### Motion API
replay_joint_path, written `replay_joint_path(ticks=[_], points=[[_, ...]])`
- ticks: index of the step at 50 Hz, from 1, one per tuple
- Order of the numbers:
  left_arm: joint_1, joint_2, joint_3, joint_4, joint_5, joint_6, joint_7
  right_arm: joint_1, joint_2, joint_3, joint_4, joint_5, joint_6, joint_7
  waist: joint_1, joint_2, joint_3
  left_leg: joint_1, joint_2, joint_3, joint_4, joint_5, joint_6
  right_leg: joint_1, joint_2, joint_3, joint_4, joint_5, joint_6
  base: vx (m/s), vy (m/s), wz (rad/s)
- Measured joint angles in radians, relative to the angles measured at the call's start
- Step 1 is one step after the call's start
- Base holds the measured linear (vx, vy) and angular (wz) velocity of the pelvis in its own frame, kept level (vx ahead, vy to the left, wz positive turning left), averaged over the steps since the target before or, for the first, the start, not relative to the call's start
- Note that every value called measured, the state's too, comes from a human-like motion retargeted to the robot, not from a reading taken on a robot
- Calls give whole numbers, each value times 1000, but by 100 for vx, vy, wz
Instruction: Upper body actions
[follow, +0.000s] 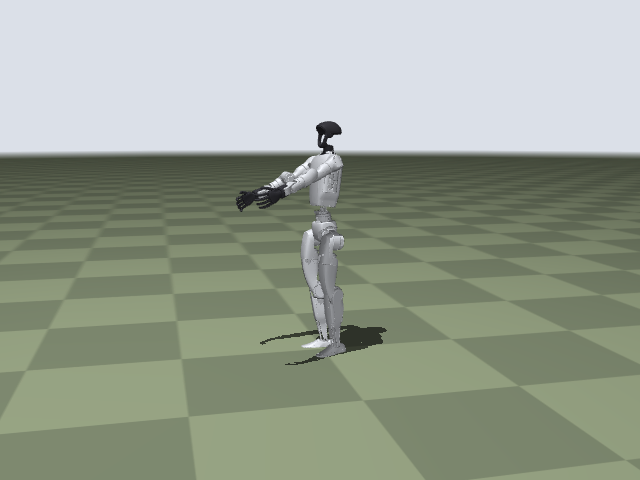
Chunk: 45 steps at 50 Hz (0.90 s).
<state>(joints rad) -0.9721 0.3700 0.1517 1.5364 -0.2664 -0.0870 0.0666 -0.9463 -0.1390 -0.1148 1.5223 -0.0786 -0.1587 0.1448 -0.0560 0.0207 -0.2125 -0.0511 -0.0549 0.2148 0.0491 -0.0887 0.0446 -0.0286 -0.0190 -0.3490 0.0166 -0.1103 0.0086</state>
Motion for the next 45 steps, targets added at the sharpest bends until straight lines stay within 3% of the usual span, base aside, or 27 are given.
replay_joint_path(ticks=[10,13,20,25,27,30,34,38,41,45], points=[[394,-75,99,68,282,227,-141,457,27,9,69,-292,86,15,-8,-1,68,15,-6,1,-2,3,-2,16,-9,0,-3,3,0,0,0,0],[523,-100,82,85,364,258,-137,597,7,45,87,-374,91,-6,-10,-2,85,11,-8,-6,-1,5,-3,16,-13,-5,-4,2,2,0,0,0],[807,-160,30,90,482,266,-144,893,-19,137,99,-525,125,-107,-30,-7,123,-5,-14,-22,-1,9,-6,12,-22,-20,-9,-1,7,2,-3,10],[1027,-262,110,93,534,223,-108,1048,-34,114,138,-556,169,-32,-33,-6,131,-3,-14,-12,-7,3,-6,-4,-19,-7,-4,1,4,8,-3,-43],[1096,-322,191,101,466,165,-101,1079,-41,84,165,-520,182,47,108,-10,134,22,18,138,-19,-20,-17,-56,-6,145,48,-5,11,4,0,-296],[1167,-396,316,116,276,102,-138,1114,-46,12,178,-387,184,199,194,-7,139,35,43,234,-25,-33,-25,-116,-4,243,108,-9,34,3,0,-174],[1206,-430,435,148,72,150,-248,1121,-48,-51,166,-262,187,291,133,2,151,33,35,179,-21,-28,-18,-72,5,191,62,2,19,2,-1,51],[1192,-399,441,131,48,264,-307,1091,-25,-8,108,-318,193,129,40,-5,181,34,19,98,-18,-13,-12,-29,0,108,29,8,7,-3,-4,108],[1180,-361,385,95,173,239,-333,1053,-18,48,87,-430,173,20,24,-10,189,33,15,79,-17,-8,-10,-22,1,88,22,10,2,-4,-3,36],[1165,-322,314,65,298,185,-280,1019,-11,109,64,-585,195,11,-21,-16,189,25,-2,34,-16,0,-5,-16,11,40,6,13,-21,-5,0,55]])
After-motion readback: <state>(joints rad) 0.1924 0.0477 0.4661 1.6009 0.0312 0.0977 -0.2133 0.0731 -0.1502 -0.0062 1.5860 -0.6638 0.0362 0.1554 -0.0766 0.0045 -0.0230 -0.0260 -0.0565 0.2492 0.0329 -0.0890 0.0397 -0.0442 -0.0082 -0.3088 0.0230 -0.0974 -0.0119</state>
